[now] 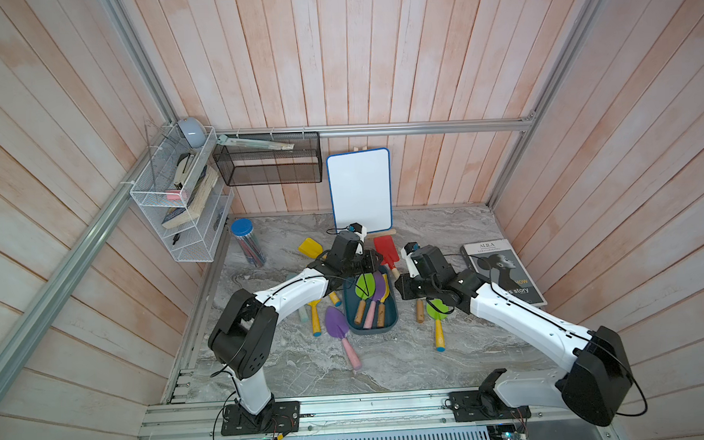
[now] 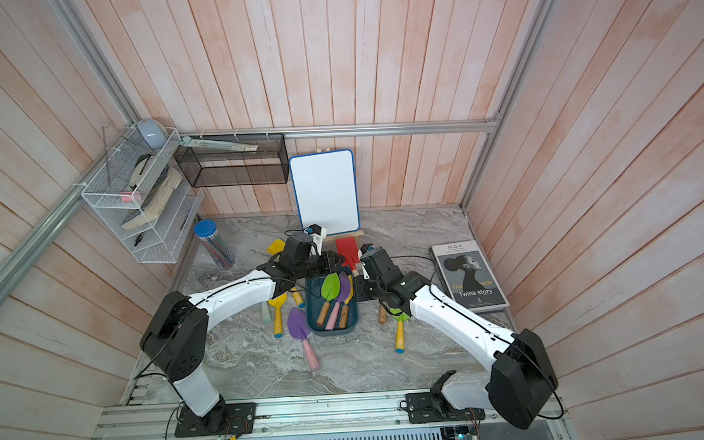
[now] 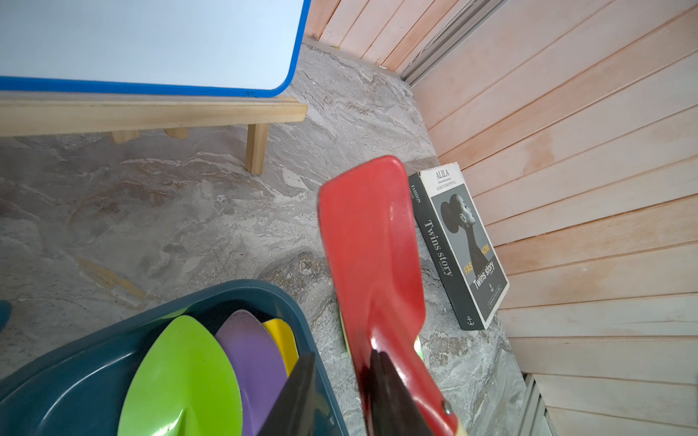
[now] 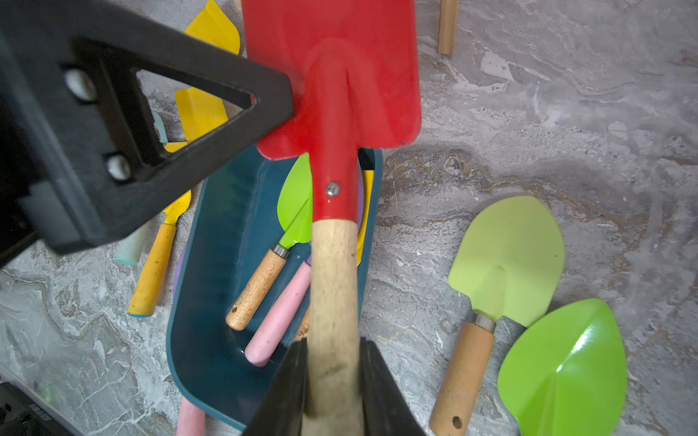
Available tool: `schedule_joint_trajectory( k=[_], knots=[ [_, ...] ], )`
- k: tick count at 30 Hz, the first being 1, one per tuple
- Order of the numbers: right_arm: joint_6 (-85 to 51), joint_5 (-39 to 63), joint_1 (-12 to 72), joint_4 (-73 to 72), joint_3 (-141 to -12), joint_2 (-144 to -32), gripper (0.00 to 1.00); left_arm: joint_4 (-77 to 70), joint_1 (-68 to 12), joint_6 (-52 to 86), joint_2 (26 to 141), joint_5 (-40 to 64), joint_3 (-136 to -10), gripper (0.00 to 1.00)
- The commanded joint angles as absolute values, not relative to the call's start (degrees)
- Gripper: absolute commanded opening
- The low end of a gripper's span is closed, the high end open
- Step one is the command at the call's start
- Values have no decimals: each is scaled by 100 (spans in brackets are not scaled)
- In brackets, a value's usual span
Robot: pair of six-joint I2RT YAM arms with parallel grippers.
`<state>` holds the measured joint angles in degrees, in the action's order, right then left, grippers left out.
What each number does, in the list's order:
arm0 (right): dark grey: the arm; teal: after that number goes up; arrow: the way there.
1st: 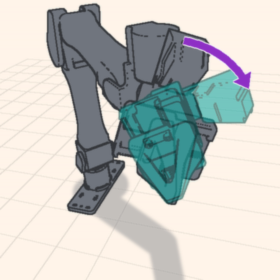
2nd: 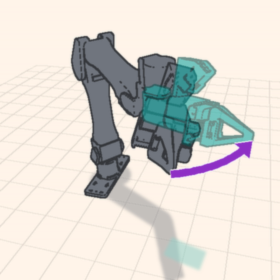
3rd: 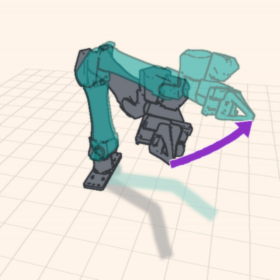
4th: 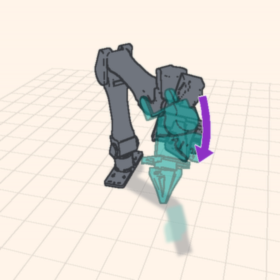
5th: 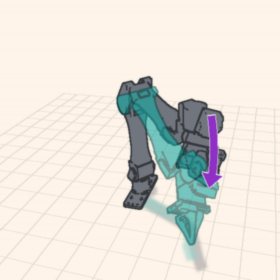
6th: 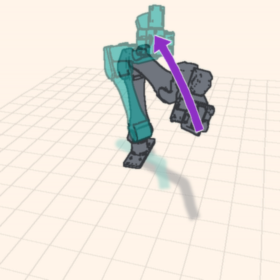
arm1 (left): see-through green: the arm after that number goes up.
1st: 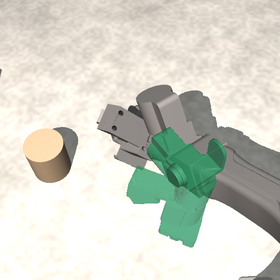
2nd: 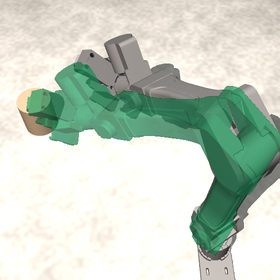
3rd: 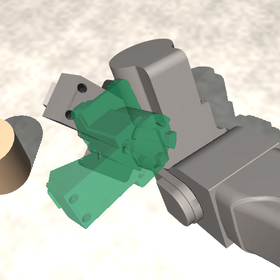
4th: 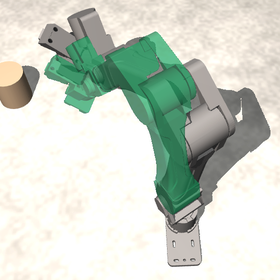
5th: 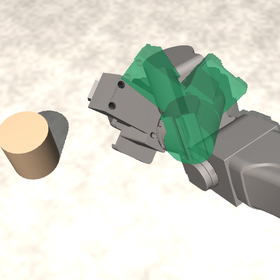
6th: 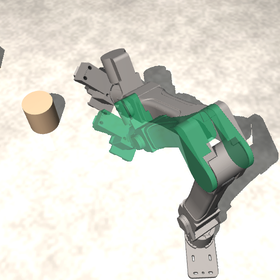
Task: Put the shovel into the storage box
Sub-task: Place the shovel in the storage box.
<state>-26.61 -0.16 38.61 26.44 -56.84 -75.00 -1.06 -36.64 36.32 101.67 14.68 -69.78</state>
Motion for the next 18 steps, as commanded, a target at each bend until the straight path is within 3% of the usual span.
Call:
schedule_joint_trajectory(
  k=[1,5,8,14,18],
  knots=[
    [-2681,-102,3920,2648,-5906,-7523,0,-222,-3641,3638,10290,1415,-7156,25],
    [-2672,-114,3920,2661,-5915,-7524,0,-231,-3633,3651,10322,1422,-7174,15],
    [-2681,-115,3922,2655,-5917,-7518,0,-213,-3646,3665,10331,1415,-7172,0],
    [-2715,-117,3923,2642,-5916,-7506,0,-134,-3652,3674,10314,1367,-7162,0],
    [-2716,-113,3920,2658,-5906,-7463,37,-82,-3652,3643,10248,1349,-7111,0]
  ],
)
